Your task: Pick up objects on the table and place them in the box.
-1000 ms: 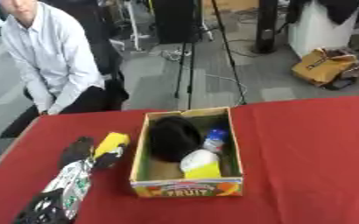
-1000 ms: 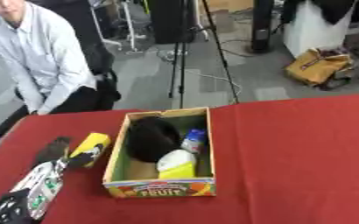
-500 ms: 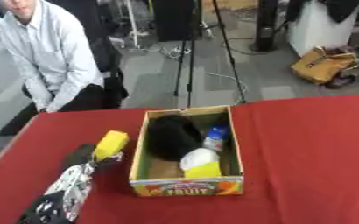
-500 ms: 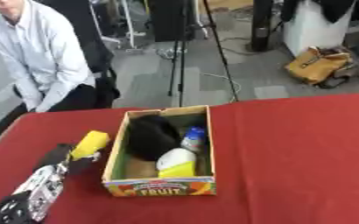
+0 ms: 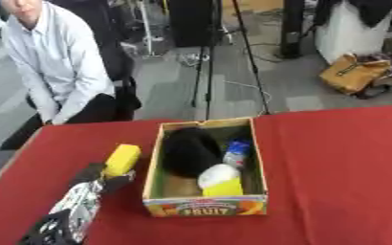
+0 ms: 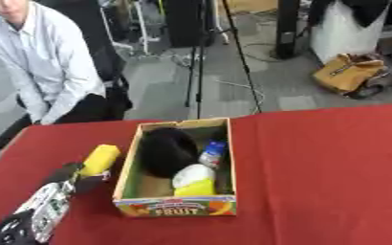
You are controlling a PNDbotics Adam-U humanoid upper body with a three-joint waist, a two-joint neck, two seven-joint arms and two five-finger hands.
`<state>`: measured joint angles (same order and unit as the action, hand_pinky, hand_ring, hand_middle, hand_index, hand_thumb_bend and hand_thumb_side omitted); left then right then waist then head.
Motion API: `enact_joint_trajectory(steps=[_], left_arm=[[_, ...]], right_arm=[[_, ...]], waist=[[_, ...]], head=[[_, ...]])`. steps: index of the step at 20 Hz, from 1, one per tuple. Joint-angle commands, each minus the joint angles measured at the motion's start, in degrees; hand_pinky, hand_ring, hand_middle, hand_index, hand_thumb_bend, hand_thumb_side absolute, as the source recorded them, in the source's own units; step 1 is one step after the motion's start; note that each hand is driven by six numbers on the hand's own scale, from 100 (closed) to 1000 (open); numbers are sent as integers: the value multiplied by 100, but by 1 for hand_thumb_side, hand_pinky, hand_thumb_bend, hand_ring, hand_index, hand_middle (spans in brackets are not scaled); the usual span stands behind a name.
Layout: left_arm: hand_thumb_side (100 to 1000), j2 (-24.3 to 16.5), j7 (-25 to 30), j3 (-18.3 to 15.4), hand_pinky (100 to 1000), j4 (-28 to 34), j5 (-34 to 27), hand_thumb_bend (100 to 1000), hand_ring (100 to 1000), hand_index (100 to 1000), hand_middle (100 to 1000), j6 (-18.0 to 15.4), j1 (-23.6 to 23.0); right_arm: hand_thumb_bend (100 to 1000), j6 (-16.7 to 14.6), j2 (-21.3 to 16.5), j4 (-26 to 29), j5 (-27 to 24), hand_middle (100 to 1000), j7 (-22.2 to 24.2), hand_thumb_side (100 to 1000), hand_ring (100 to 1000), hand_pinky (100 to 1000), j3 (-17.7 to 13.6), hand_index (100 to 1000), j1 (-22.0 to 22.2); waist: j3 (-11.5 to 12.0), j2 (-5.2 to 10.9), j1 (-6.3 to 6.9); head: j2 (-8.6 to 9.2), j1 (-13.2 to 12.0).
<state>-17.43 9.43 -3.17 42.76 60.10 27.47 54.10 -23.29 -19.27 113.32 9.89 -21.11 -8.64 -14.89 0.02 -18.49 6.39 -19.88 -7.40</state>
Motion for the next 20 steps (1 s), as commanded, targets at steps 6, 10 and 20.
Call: enact_joint_trajectory(steps=[6, 10, 20], left_arm=[[1000, -246, -72, -49, 1000, 55, 90, 618, 1000, 1000, 1000, 59, 157], [1000, -257, -50, -54, 1000, 240, 115, 602, 1000, 1000, 1000, 55, 190], [1000, -303, 119, -84, 1000, 340, -30, 582, 1000, 1000, 1000, -9, 252]], right_arm=[[100, 18, -38, 127, -95, 747, 43, 1000, 887, 914, 2, 765, -9], [100, 27, -37, 127, -111, 746, 56, 1000, 888, 915, 1, 765, 21], [100, 54, -40, 127, -139, 746, 71, 1000, 891, 917, -1, 764, 44]], waist=[[58, 94, -47], [131, 131, -33], [151, 154, -13]], head=[[17, -11], [-5, 29], [-11, 54]])
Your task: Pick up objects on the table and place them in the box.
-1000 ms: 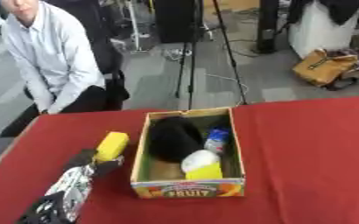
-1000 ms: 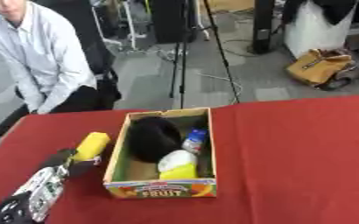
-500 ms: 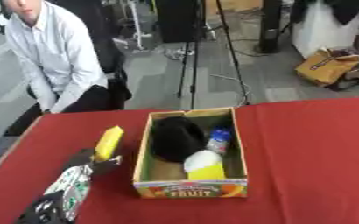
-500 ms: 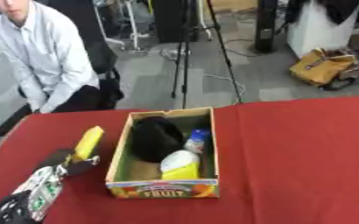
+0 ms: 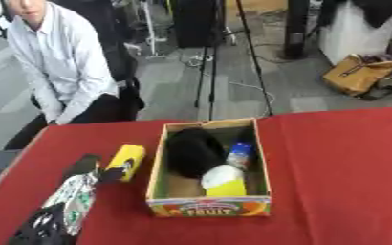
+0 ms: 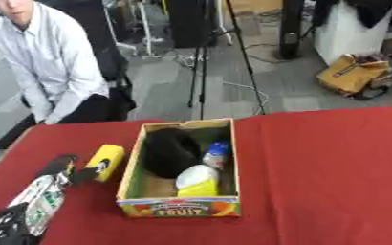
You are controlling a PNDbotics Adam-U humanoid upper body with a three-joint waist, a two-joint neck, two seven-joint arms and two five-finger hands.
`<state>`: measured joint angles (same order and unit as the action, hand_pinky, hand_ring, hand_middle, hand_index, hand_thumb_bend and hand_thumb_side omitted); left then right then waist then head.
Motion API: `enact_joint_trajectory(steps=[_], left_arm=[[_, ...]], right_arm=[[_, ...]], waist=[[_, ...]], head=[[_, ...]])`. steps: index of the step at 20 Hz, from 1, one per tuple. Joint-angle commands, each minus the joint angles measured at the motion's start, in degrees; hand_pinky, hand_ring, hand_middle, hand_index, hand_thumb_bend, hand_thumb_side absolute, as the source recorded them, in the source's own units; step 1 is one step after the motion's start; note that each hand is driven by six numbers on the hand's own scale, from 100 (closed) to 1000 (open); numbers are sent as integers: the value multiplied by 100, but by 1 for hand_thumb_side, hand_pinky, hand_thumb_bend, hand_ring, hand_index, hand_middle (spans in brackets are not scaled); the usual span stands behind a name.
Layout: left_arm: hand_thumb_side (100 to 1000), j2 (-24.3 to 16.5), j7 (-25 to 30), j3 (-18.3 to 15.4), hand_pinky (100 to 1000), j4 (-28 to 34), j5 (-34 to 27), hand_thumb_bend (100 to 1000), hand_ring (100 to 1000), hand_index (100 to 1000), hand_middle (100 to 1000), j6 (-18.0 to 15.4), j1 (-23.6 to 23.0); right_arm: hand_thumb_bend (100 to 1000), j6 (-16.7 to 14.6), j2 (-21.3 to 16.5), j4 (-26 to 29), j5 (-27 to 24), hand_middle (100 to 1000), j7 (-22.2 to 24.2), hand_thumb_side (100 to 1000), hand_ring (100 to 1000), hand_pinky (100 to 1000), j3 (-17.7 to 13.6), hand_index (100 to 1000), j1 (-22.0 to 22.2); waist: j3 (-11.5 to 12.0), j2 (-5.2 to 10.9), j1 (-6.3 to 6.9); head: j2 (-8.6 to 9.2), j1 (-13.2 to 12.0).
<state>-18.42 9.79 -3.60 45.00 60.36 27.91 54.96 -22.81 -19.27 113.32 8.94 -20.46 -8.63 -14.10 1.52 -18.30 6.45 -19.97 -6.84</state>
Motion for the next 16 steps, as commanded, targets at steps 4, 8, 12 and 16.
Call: enact_joint_trajectory(steps=[4, 8, 12, 16], left_arm=[[1000, -187, 188, -33, 1000, 80, -89, 579, 1000, 1000, 1000, -155, 152], [1000, -174, 266, -53, 1000, 2, -92, 596, 1000, 1000, 1000, -202, 158], [1000, -191, 140, -77, 1000, -86, 7, 605, 1000, 1000, 1000, -179, 179], [1000, -183, -154, -167, 1000, -93, 27, 583, 1000, 1000, 1000, -116, 207]], right_arm=[[100, 4, -40, 127, -53, 746, -57, 1000, 891, 918, -36, 766, -40], [100, 11, -46, 127, -82, 744, -89, 1000, 891, 919, -28, 764, -55], [100, 16, -42, 127, -104, 741, -59, 1000, 890, 920, -7, 758, -66], [100, 29, -34, 127, -135, 737, -26, 1000, 888, 921, 3, 754, -73]], waist=[[-26, 122, -15], [-69, 114, -6], [-115, 99, -3], [-141, 81, -19]], head=[[3, -5], [16, -25], [38, -35], [57, -36]])
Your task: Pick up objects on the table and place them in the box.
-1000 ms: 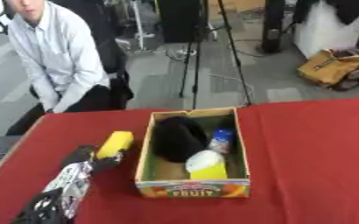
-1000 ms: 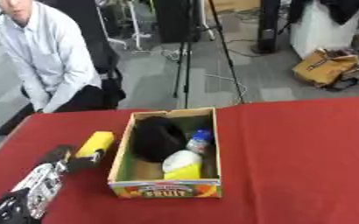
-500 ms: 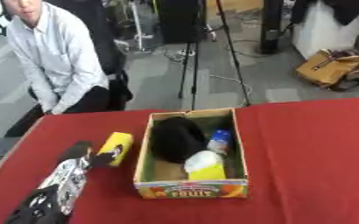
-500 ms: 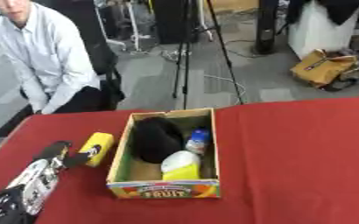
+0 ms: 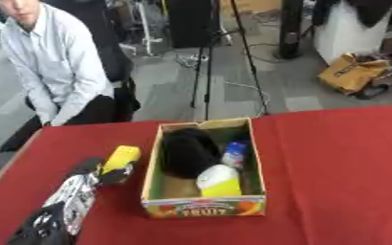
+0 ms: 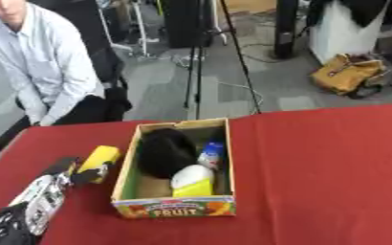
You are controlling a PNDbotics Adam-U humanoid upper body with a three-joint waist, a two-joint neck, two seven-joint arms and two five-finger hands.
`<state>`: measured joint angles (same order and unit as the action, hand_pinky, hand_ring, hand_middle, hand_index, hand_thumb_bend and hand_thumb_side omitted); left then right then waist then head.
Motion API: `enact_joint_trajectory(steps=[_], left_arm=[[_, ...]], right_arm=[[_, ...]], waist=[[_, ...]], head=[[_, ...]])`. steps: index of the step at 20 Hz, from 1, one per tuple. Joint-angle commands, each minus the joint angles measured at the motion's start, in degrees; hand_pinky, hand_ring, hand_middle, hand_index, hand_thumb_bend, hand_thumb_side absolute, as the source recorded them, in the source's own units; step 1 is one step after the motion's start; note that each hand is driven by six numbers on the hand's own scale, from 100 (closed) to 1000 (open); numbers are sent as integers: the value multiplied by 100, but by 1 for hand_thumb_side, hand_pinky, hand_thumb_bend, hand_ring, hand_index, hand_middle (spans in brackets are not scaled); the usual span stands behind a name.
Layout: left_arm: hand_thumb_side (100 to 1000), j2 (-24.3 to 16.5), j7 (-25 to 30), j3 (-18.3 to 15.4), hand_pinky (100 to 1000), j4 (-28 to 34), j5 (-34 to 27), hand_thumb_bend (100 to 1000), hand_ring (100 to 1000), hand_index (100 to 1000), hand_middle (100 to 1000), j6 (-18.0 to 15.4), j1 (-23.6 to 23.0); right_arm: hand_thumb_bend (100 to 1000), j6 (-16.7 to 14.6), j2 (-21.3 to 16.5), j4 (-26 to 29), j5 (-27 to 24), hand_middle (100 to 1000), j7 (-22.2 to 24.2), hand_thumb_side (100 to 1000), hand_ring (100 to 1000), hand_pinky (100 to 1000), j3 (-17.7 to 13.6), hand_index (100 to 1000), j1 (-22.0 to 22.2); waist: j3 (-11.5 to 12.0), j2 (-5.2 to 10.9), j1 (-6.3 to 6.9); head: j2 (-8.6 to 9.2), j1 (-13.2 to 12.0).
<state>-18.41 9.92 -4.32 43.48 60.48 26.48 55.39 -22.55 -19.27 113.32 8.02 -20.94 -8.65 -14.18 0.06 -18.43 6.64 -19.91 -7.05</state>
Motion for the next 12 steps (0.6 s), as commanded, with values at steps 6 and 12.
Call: enact_joint_trajectory(steps=[6, 12], left_arm=[[1000, -159, -492, -178, 1000, 86, -173, 574, 1000, 1000, 1000, 89, 175], [1000, -191, -664, -185, 1000, 85, -264, 570, 1000, 1000, 1000, 95, 168]], right_arm=[[100, 10, -40, 127, -79, 734, 39, 1000, 887, 924, 9, 750, -70], [100, 19, -45, 127, -109, 731, 72, 1000, 886, 925, 26, 746, -75]], waist=[[3, 83, -47], [14, 67, -62]], head=[[51, -24], [88, -27]])
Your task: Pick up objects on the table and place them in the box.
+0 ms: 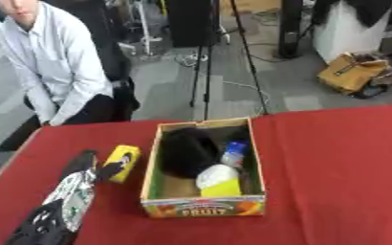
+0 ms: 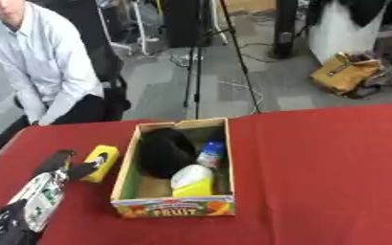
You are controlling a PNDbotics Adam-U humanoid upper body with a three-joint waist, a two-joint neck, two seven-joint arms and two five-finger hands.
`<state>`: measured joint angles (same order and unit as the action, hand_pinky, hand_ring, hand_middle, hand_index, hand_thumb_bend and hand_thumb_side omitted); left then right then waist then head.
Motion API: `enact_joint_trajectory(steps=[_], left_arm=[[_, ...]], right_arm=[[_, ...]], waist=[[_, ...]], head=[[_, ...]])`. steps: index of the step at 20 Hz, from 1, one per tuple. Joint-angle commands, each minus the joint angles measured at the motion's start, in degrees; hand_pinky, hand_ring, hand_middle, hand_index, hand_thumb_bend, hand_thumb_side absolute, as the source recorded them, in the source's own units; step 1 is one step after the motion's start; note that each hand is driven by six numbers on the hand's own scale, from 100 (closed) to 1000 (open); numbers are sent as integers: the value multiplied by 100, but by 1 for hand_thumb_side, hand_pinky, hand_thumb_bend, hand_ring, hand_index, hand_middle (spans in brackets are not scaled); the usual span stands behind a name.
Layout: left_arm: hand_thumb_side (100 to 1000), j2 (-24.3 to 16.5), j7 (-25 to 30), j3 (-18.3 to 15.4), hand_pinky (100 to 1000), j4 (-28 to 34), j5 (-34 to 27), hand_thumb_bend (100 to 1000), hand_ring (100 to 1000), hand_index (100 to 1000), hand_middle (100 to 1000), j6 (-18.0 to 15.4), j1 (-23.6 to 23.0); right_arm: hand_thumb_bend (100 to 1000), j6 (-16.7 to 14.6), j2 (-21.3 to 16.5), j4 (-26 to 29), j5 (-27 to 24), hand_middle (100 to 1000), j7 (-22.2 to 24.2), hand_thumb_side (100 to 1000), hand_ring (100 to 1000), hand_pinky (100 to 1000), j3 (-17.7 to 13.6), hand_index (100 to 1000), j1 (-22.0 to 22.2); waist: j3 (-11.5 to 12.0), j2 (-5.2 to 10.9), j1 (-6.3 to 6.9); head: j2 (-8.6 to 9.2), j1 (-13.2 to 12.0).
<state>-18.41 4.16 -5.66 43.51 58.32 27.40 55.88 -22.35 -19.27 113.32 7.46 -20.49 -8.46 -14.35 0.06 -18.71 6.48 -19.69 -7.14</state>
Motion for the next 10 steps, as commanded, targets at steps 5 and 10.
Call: enact_joint_trajectory(steps=[5, 10], left_arm=[[1000, -271, -56, -46, 1000, -15, -88, 579, 1000, 1000, 1000, 40, 153], [1000, -336, 32, -49, 1000, -164, -92, 586, 1000, 1000, 1000, 46, 191]], right_arm=[[100, -4, -37, 127, -92, 730, 74, 1000, 884, 926, 40, 745, -82], [100, -15, -36, 127, -135, 727, 116, 1000, 883, 928, 68, 745, -128]], waist=[[-32, 63, -67], [-117, 13, -85]], head=[[118, -69], [207, -159]])
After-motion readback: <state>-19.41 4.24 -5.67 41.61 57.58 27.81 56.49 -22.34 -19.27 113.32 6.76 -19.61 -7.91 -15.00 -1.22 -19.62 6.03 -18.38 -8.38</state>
